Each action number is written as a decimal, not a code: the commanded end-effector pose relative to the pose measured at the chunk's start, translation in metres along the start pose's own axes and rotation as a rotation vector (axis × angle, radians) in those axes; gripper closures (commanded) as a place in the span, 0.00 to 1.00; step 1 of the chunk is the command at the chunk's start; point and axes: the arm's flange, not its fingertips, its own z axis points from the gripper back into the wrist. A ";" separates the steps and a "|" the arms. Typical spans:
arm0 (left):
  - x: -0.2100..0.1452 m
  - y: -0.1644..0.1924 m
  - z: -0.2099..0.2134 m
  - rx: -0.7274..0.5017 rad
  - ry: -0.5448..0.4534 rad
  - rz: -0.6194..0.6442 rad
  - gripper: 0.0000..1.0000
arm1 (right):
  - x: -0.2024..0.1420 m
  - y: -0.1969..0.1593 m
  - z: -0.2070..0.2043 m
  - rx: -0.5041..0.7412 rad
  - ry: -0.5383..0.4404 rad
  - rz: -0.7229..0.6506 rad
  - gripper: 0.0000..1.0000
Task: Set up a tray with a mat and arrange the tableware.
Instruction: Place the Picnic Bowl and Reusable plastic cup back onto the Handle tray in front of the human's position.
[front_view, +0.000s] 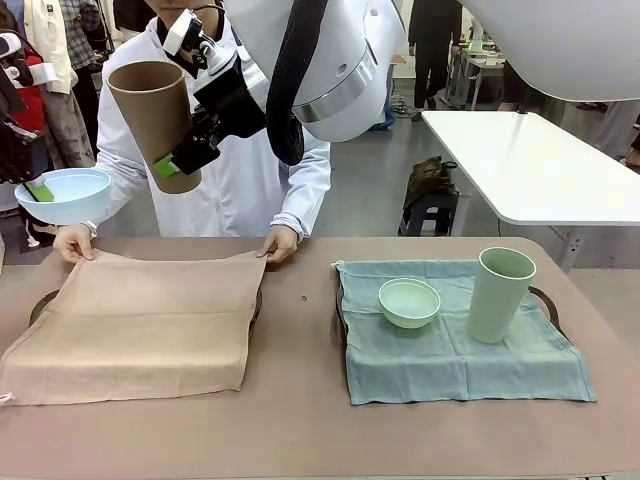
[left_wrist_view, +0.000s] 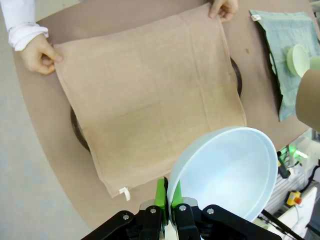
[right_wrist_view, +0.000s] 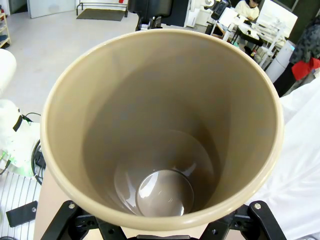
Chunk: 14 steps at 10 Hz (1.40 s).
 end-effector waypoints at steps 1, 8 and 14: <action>0.000 -0.001 0.002 0.004 -0.006 -0.003 1.00 | 0.000 -0.002 0.000 -0.001 -0.016 0.012 1.00; 0.005 0.010 -0.023 -0.016 0.006 -0.003 0.96 | -0.020 -0.003 -0.013 0.025 -0.022 -0.008 0.19; 0.012 0.066 -0.143 0.073 -0.107 -0.046 0.96 | -0.142 0.015 -0.092 0.183 -0.071 -0.067 0.19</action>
